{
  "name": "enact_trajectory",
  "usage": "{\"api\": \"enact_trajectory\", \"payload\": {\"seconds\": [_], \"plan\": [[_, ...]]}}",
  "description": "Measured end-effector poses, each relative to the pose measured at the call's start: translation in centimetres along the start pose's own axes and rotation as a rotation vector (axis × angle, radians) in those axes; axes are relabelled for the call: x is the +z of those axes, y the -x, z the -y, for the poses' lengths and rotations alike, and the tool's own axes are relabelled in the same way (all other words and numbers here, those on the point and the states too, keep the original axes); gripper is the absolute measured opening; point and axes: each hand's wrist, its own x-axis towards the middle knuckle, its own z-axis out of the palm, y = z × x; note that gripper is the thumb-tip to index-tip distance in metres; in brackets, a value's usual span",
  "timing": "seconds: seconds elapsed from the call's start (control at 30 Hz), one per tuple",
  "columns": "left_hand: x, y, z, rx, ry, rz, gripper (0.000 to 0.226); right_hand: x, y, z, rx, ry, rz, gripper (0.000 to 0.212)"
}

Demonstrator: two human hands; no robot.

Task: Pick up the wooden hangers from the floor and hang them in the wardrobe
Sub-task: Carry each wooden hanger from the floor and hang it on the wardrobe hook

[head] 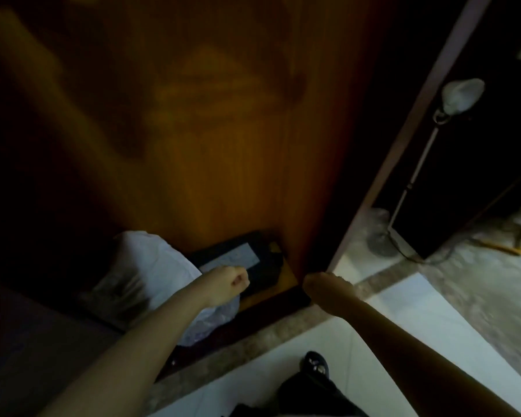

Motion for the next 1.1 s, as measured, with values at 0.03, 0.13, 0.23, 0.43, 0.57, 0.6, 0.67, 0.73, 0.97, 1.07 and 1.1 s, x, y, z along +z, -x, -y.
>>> {"api": "enact_trajectory", "payload": {"seconds": [0.03, 0.13, 0.23, 0.43, 0.57, 0.6, 0.67, 0.73, 0.97, 1.07, 1.1], "plan": [[1.2, -0.5, -0.4, 0.002, -0.005, 0.032, 0.017, 1.0, 0.8, -1.5, 0.058, -0.024, 0.017, 0.028], [4.9, -1.8, -1.5, -0.031, -0.028, 0.148, 0.017, 4.6, 3.7, -6.6, 0.251, -0.126, 0.013, 0.030], [8.4, -3.0, -3.0, -0.012, 0.067, 0.264, 0.016, 8.1, 7.6, -11.6, 0.433, -0.192, 0.058, 0.032], [16.5, -4.9, -7.6, 0.002, -0.036, 0.367, 0.020, 13.7, 15.3, -19.8, 0.700, -0.436, 0.160, 0.032], [22.5, -5.8, -12.0, -0.005, -0.164, 0.544, 0.020, 16.0, 19.5, -24.4, 0.839, -0.645, 0.143, 0.027], [23.9, -6.1, -13.2, 0.005, -0.210, 0.601, 0.020, 16.6, 20.6, -25.7, 0.862, -0.676, 0.146, 0.024], [26.2, -6.8, -15.7, 0.023, -0.302, 0.687, 0.028, 17.6, 22.7, -28.2, 0.890, -0.731, 0.174, 0.017], [28.4, -7.8, -18.6, 0.038, -0.357, 0.729, 0.031, 18.3, 24.8, -31.1, 0.909, -0.760, 0.224, 0.020], [34.6, -11.6, -28.4, 0.041, -0.221, 0.684, 0.027, 18.2, 31.5, -40.2, 1.048, -0.917, 0.063, 0.028], [36.3, -13.0, -31.2, 0.081, -0.256, 0.718, 0.027, 18.2, 33.4, -42.9, 1.105, -0.968, 0.022, 0.029], [36.7, -13.6, -32.1, 0.093, -0.253, 0.727, 0.026, 18.3, 33.7, -43.5, 1.117, -0.981, 0.016, 0.029]]}}
